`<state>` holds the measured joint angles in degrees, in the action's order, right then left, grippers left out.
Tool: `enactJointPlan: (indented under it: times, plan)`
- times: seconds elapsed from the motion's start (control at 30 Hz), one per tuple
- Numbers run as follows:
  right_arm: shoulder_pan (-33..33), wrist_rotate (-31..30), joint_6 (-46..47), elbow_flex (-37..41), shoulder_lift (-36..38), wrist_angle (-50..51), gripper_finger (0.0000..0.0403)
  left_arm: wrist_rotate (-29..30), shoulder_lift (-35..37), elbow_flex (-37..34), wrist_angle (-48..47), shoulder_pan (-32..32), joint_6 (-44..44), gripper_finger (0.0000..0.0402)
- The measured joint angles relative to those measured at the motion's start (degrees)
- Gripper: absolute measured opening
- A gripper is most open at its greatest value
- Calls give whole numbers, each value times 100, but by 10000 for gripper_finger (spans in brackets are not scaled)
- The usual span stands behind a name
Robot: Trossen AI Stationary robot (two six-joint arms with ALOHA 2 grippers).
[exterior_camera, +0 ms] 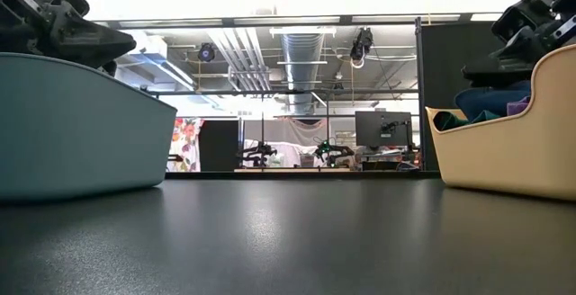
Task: Sort microfiber towel by color & place in baskets
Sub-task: Return to Home Position
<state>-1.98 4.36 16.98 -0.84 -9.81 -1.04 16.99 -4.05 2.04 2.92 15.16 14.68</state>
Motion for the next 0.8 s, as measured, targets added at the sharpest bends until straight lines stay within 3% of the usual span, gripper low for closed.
enactJointPlan:
  times: [0.8]
  plan:
    - [0,9,-45,-9,-47,20,11,0,-228,5,2,0,-2,17]
